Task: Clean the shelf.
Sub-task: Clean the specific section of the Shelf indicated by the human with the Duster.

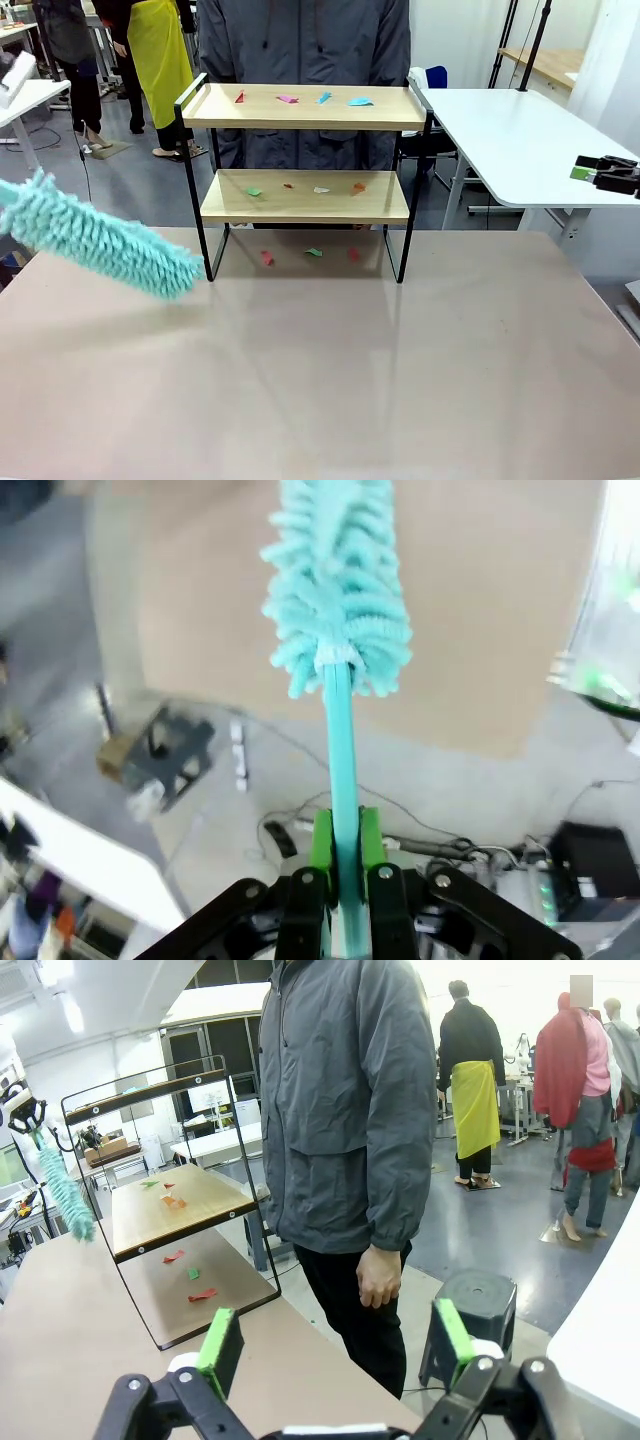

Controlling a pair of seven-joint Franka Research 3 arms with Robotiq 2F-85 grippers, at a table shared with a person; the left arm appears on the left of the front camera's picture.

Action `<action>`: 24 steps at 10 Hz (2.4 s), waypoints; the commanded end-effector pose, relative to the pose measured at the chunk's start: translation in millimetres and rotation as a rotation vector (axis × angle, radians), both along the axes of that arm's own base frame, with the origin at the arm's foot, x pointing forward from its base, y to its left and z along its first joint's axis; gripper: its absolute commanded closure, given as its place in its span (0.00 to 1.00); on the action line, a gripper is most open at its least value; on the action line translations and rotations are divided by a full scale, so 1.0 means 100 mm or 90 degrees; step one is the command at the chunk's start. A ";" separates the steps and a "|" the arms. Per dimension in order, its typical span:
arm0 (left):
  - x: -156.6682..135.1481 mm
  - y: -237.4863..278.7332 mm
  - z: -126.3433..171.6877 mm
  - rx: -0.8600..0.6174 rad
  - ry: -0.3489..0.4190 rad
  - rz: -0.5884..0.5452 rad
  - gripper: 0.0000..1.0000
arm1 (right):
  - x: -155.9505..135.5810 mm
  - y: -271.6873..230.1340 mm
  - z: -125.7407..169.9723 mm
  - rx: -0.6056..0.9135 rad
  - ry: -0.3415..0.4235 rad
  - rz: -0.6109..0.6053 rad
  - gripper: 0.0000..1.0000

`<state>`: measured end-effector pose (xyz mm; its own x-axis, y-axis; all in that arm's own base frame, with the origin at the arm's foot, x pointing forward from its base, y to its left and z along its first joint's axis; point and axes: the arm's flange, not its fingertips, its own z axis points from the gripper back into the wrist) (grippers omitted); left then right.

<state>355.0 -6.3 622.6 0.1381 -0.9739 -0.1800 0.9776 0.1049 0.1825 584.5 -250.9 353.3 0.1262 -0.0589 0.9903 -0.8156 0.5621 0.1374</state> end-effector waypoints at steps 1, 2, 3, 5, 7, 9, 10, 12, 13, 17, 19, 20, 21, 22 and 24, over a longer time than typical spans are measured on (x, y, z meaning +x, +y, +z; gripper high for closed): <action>-0.10 0.00 -0.01 -0.020 0.084 -0.065 0.87 | 0.01 0.01 0.03 0.001 -0.005 -0.002 0.00; -0.15 -0.10 -0.05 -0.024 0.110 -0.088 0.87 | 0.01 0.01 0.03 0.001 -0.005 -0.002 0.00; -0.22 -0.19 -0.09 -0.027 0.117 -0.094 0.87 | 0.01 0.01 0.03 0.001 -0.005 -0.002 0.00; -0.17 -0.15 -0.13 -0.027 0.108 -0.086 0.87 | 0.01 0.01 0.03 0.001 -0.005 -0.002 0.00; -0.17 -0.15 -0.13 -0.027 0.108 -0.086 0.87 | 0.01 0.01 0.03 0.001 -0.005 -0.002 0.00; -0.17 -0.15 -0.13 -0.027 0.108 -0.086 0.87 | 0.01 0.01 0.03 0.001 -0.005 -0.002 0.00; -0.17 -0.15 -0.13 -0.027 0.108 -0.086 0.87 | 0.01 0.01 0.03 0.001 -0.005 -0.002 0.00; -0.17 -0.15 -0.13 -0.027 0.108 -0.086 0.87 | 0.01 0.01 0.03 0.001 -0.005 -0.002 0.00; -0.17 -0.15 -0.13 -0.027 0.108 -0.086 0.87 | 0.01 0.01 0.03 0.001 -0.005 -0.002 0.00; -0.17 -0.15 -0.13 -0.027 0.108 -0.086 0.87 | 0.01 0.01 0.03 0.001 -0.005 -0.002 0.00; -0.17 -0.15 -0.13 -0.027 0.108 -0.086 0.87 | 0.01 0.01 0.03 0.001 -0.005 -0.002 0.00; -0.17 -0.15 -0.13 -0.027 0.108 -0.086 0.87 | 0.01 0.01 0.03 0.001 -0.005 -0.002 0.00; -0.17 -0.15 -0.13 -0.027 0.108 -0.086 0.87 | 0.01 0.01 0.03 0.001 -0.005 -0.002 0.00; -0.17 -0.15 -0.13 -0.027 0.108 -0.086 0.87 | 0.01 0.01 0.03 0.001 -0.005 -0.002 0.00; -0.17 -0.15 -0.13 -0.027 0.108 -0.086 0.87 | 0.01 0.01 0.03 0.001 -0.005 -0.002 0.00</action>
<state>338.4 -23.4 607.7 -0.0152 -0.9896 -0.1433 0.9999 -0.0160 0.0042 584.5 -250.9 353.3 0.1262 -0.0590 0.9903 -0.8156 0.5621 0.1374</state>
